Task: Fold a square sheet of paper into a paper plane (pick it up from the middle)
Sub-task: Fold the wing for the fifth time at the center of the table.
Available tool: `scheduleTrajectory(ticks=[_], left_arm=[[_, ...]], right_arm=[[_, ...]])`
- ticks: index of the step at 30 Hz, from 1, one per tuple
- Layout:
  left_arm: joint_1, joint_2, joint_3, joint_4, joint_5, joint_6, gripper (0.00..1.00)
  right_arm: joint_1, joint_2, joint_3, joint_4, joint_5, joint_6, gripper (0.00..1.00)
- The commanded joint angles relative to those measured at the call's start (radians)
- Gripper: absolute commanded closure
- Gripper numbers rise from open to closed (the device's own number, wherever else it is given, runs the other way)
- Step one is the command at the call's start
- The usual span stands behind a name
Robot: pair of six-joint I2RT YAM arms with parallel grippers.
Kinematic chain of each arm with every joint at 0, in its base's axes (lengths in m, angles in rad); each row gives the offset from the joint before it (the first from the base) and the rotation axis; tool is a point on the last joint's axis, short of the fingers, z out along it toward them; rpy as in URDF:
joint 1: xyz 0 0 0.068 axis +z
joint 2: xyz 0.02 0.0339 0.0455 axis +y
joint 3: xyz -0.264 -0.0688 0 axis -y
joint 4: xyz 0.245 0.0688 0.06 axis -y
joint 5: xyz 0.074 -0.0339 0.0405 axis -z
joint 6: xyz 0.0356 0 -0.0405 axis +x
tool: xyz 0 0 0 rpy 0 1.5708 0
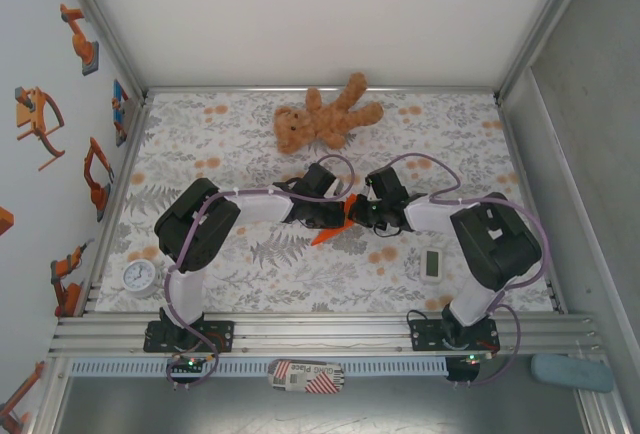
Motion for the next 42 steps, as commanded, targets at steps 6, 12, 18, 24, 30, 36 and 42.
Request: scheduleTrajectory(ticks=[6,12,18,24,30,36,42], left_arm=[[-0.017,0.085,-0.039,-0.126,-0.078,0.009,0.94],[-0.017,0.086,-0.06,-0.144,-0.083,-0.016,0.94],[-0.016,0.087,-0.084,-0.157,-0.089,-0.03,0.94],[-0.014,0.082,-0.096,-0.161,-0.092,-0.034,0.95],[-0.016,0.076,-0.086,-0.158,-0.086,-0.029,0.94],[-0.016,0.072,-0.065,-0.159,-0.074,-0.028,0.95],[-0.016,0.064,-0.047,-0.152,-0.06,-0.038,0.95]], right_arm=[[-0.003,-0.014,-0.035,-0.014,0.012,-0.017,1.0],[-0.059,-0.024,-0.122,0.08,-0.014,-0.067,1.0],[-0.152,-0.024,-0.179,0.208,-0.091,-0.081,1.0],[-0.263,-0.021,-0.193,0.241,-0.122,-0.08,1.0],[-0.353,-0.059,-0.172,0.167,-0.084,-0.092,1.0],[-0.352,-0.191,-0.151,0.083,-0.077,-0.092,1.0],[-0.248,-0.212,-0.148,0.093,-0.132,-0.029,1.0]])
